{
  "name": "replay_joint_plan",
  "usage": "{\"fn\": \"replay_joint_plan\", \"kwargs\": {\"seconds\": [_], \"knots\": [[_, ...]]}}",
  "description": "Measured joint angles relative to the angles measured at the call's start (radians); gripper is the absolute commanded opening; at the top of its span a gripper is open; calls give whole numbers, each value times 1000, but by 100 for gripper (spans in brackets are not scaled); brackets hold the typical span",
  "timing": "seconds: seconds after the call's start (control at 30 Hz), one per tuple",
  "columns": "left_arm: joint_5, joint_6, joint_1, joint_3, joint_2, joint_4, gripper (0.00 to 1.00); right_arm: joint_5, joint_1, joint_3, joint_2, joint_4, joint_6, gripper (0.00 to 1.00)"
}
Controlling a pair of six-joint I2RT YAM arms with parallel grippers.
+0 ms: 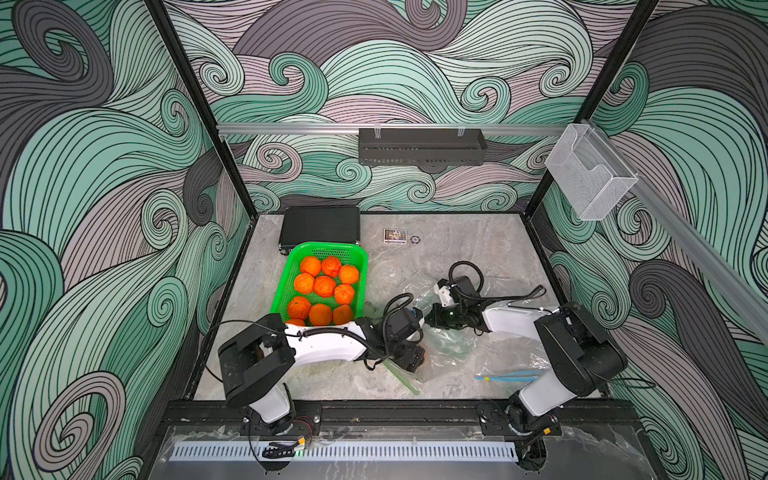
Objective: Open the zip-top bag and take out the orange
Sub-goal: Pick up the orange from the zipper food storage bag.
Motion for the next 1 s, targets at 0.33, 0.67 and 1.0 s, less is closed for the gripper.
{"fn": "replay_joint_plan", "kwargs": {"seconds": [0.33, 0.67, 1.0], "knots": [[-43, -11, -5, 56, 84, 36, 63, -4, 0, 0, 4, 8, 0, 0], [-43, -14, -10, 27, -13, -9, 50, -3, -3, 0, 4, 9, 0, 0], [-34, -12, -10, 10, -251, -141, 50, -3, -3, 0, 5, 10, 0, 0]]}}
